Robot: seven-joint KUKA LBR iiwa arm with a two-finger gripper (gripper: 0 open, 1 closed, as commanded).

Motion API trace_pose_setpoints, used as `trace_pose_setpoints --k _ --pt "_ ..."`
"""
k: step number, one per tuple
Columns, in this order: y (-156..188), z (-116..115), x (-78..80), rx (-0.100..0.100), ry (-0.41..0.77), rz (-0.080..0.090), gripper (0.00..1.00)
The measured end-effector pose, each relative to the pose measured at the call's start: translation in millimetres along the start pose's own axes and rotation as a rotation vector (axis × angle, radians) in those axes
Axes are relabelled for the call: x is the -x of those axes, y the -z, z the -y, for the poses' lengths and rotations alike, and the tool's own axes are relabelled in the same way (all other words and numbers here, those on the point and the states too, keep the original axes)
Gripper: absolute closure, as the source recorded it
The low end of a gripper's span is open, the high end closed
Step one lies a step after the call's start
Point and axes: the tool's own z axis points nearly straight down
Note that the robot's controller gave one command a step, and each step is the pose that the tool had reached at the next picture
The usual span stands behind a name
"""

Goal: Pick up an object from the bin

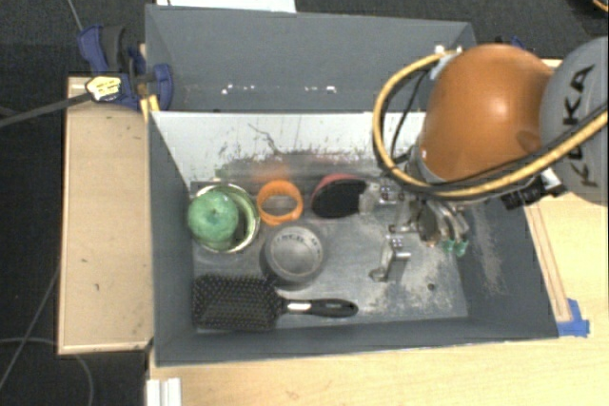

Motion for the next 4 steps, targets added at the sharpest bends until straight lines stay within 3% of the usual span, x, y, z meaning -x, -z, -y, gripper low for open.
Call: trace_pose_setpoints --k 1,2,3,4 --pt "4.5 0.3 1.4 0.001 -0.003 0.009 0.0" --pt "-127.1 -52.4 -5.1 0.003 -0.079 0.013 0.0" --pt "-79.8 -106.5 -8.1 0.003 0.145 0.022 0.0" --pt "-139.5 -88.2 -13.2 0.001 -0.088 0.004 0.0"
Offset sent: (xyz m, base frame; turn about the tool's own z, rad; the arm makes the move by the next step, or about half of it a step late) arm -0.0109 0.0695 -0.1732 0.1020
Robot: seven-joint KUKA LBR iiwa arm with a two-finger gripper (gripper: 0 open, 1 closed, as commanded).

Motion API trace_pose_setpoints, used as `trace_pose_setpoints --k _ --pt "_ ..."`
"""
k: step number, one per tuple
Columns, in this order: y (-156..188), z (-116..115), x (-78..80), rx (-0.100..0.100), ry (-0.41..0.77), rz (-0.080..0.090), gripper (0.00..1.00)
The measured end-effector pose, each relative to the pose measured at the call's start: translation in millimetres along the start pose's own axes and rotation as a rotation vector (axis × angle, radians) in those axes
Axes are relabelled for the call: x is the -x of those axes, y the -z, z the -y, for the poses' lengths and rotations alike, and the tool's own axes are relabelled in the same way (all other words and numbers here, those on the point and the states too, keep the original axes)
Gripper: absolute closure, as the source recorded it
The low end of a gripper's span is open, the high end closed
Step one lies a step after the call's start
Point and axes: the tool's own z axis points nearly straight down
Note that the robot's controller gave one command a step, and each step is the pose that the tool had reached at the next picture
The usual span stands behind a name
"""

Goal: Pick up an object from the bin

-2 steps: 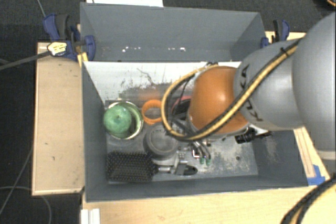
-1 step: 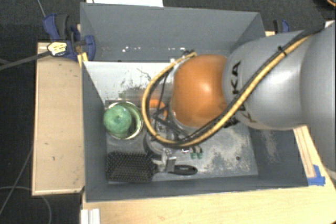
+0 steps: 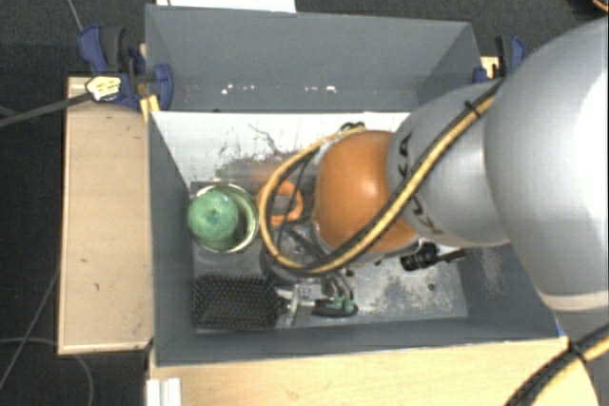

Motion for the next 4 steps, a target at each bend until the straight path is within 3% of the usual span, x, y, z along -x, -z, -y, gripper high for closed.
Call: trace_pose_setpoints --k 1,2,4 --pt "-34.2 5.9 -1.0 0.005 -0.133 0.012 0.0" --pt "-34.1 5.2 -2.6 0.002 -0.188 0.006 1.0" --pt "-24.6 5.3 -4.0 0.001 -0.195 0.002 1.0"
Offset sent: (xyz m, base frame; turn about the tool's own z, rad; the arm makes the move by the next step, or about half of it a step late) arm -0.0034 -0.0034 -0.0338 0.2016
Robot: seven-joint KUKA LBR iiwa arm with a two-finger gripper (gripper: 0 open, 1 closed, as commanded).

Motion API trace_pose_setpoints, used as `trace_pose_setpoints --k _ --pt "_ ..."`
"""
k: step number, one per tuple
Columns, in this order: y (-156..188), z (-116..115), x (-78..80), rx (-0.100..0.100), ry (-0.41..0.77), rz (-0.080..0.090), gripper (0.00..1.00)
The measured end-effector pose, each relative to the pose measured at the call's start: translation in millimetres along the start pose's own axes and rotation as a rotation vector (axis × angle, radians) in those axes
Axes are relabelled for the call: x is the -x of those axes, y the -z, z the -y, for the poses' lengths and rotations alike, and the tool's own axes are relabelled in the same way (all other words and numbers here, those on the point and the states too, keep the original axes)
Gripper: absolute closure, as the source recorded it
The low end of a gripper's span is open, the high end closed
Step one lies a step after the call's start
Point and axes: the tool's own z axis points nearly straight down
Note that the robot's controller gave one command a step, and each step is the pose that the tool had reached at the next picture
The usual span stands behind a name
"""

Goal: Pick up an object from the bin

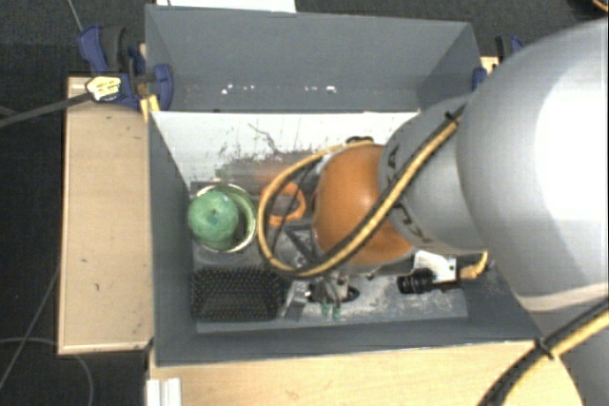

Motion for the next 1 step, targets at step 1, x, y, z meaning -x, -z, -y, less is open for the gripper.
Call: trace_pose_setpoints --k 1 --pt "59.8 -0.2 0.5 0.0 0.004 0.0 1.0"
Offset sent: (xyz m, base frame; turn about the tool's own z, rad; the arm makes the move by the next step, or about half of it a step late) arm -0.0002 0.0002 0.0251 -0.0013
